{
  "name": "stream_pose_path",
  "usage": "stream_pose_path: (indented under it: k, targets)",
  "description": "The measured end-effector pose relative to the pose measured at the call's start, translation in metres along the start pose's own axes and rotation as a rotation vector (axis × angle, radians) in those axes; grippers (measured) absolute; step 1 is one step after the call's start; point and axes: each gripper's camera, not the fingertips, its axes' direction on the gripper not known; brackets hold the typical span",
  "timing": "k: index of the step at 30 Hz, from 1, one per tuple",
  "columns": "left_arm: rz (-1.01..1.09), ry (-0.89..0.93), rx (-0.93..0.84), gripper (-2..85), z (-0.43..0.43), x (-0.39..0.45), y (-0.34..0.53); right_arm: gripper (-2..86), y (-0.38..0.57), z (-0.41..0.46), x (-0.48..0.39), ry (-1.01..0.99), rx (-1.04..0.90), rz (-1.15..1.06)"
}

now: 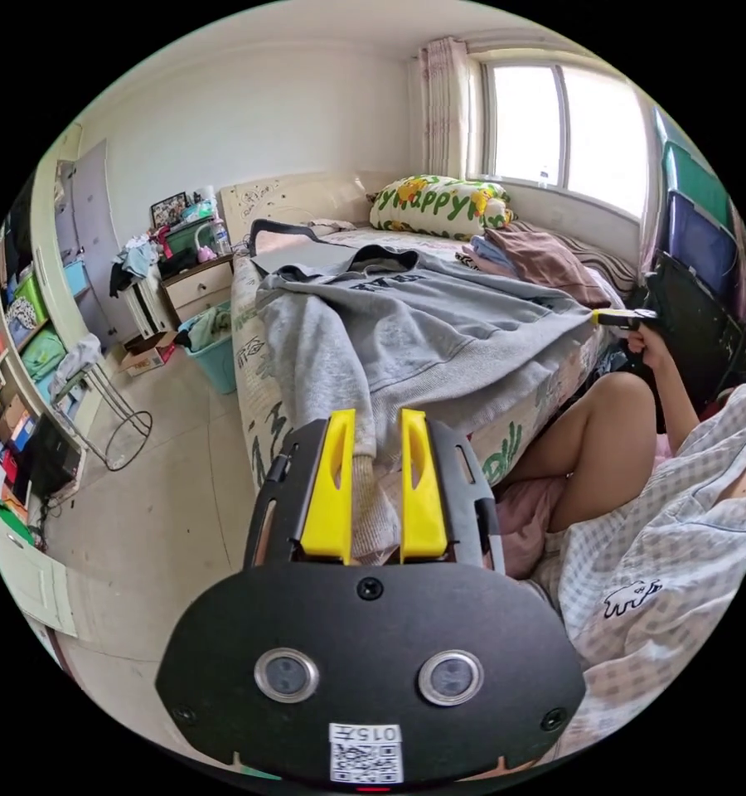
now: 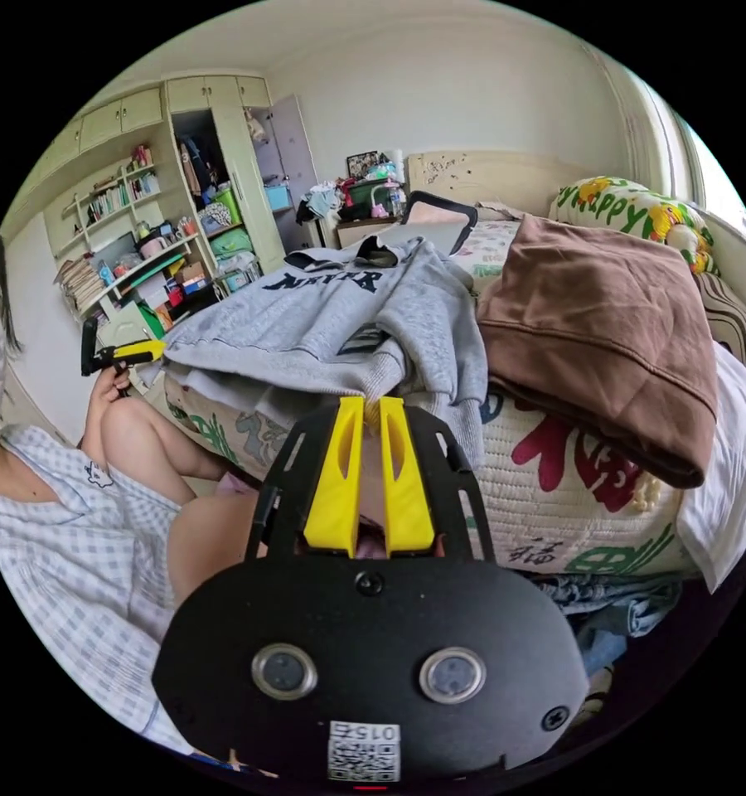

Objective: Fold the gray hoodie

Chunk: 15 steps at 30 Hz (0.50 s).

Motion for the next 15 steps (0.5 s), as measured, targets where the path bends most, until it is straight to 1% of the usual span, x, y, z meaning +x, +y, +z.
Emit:
stream_pose_path:
  k: [1,4,8,10,12,13,15]
  targets:
    - [0.015,-0.005,-0.007,9.4,0.001,0.003,-0.001,4.4,-0.001,0.0,0.0,0.013,-0.006,-0.006]
    - [0.125,-0.062,-0.099,10.4,0.012,0.027,-0.006,4.4,-0.007,-0.003,0.009,0.022,-0.017,0.009]
    - [0.21,-0.28,-0.187,11.0,0.018,0.044,-0.007,4.3,-0.01,-0.007,0.022,0.011,-0.016,0.041]
    - [0.205,-0.306,-0.208,11.7,0.019,0.041,-0.008,4.2,-0.011,-0.007,0.021,0.014,-0.016,0.04]
    - [0.181,-0.272,-0.214,11.3,0.015,0.027,-0.011,4.2,-0.012,-0.005,0.019,0.026,-0.019,0.035]
    - [0.157,-0.306,-0.22,10.8,0.013,0.022,-0.011,4.3,-0.012,-0.004,0.019,0.028,-0.021,0.035]
    - [0.105,-0.549,-0.221,8.5,0.002,0.007,-0.01,4.3,-0.013,-0.002,0.02,0.033,-0.024,0.039]
